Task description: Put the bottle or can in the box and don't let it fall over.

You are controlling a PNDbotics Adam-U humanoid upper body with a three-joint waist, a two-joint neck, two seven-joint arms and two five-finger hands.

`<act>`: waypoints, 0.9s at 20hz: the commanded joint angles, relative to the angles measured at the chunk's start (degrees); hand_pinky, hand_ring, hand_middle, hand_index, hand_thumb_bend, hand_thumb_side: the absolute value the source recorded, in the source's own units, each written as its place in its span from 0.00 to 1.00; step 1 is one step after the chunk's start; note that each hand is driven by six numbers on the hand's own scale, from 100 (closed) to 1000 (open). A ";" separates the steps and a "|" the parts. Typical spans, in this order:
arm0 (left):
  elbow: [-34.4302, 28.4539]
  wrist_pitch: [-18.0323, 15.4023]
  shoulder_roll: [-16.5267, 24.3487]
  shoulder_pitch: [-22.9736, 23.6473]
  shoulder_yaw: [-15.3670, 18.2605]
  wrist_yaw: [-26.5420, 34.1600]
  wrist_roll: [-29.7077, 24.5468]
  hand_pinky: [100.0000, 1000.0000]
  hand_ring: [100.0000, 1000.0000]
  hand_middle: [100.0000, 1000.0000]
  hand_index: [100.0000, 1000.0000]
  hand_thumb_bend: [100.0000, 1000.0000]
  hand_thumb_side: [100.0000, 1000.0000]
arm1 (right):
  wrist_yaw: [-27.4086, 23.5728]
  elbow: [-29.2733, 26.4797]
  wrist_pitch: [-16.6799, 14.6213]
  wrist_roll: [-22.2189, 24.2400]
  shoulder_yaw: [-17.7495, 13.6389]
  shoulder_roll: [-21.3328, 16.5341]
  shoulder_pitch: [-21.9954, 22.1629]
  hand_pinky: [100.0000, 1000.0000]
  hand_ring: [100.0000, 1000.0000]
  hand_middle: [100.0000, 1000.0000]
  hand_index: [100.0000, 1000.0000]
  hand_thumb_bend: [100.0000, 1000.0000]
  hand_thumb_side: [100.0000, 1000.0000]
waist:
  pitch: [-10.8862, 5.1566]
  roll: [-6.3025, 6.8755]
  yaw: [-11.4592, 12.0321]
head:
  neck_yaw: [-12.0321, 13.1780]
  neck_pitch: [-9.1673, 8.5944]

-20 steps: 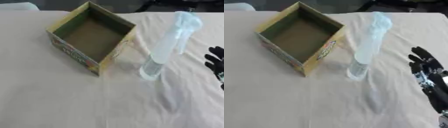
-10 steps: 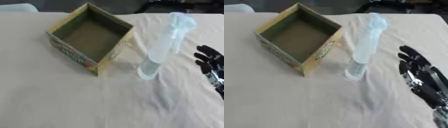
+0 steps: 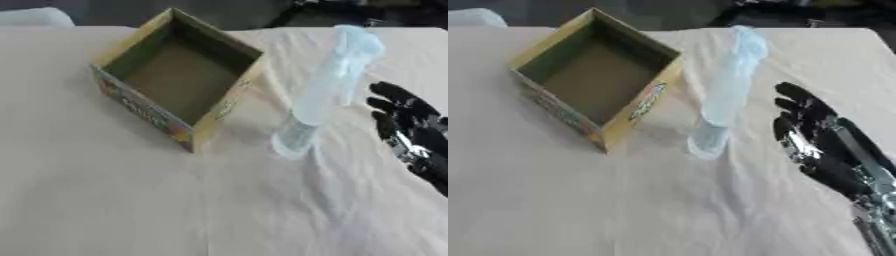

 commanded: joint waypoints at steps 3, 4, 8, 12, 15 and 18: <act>-1.16 -0.12 1.73 -0.13 -0.15 0.42 -0.31 0.99 1.00 1.00 0.69 0.02 0.73 | 0.17 -1.02 1.60 1.19 0.18 -2.37 -1.20 1.00 1.00 1.00 1.00 0.00 0.45 | -1.64 0.39 0.12 | 0.61 1.16; -1.16 -0.14 1.75 -0.13 -0.18 0.47 -0.32 0.99 1.00 1.00 0.69 0.02 0.73 | 0.11 -1.02 2.02 1.52 0.25 -2.50 -1.36 1.00 1.00 1.00 1.00 0.00 0.45 | -1.73 0.45 0.19 | 0.89 1.34; -1.16 -0.24 1.73 -0.01 -0.24 0.64 -0.29 0.99 1.00 0.99 0.69 0.02 0.73 | -0.24 -1.02 3.38 2.51 0.41 -2.82 -1.88 1.00 1.00 1.00 1.00 0.00 0.45 | -2.02 0.73 0.49 | 2.14 1.81; -1.16 -0.38 1.78 0.02 -0.35 0.88 -0.27 0.99 1.00 0.99 0.69 0.01 0.72 | -0.40 -1.02 4.62 4.63 0.77 -3.17 -2.57 1.00 1.00 1.00 1.00 0.00 0.47 | -2.37 1.02 0.71 | 2.98 2.04; -1.16 -0.42 1.80 0.07 -0.41 0.99 -0.27 0.99 1.00 0.99 0.69 0.01 0.72 | -0.44 -1.02 5.44 5.79 0.80 -3.33 -3.03 1.00 1.00 1.00 1.00 0.00 0.47 | -2.55 1.17 0.76 | 3.46 2.12; -1.16 -0.45 1.82 0.10 -0.46 1.07 -0.26 0.99 1.00 0.99 0.69 0.01 0.72 | -0.48 -1.02 6.54 6.03 0.67 -3.72 -3.64 1.00 1.00 1.00 1.00 0.00 0.46 | -2.71 1.26 0.83 | 3.67 2.02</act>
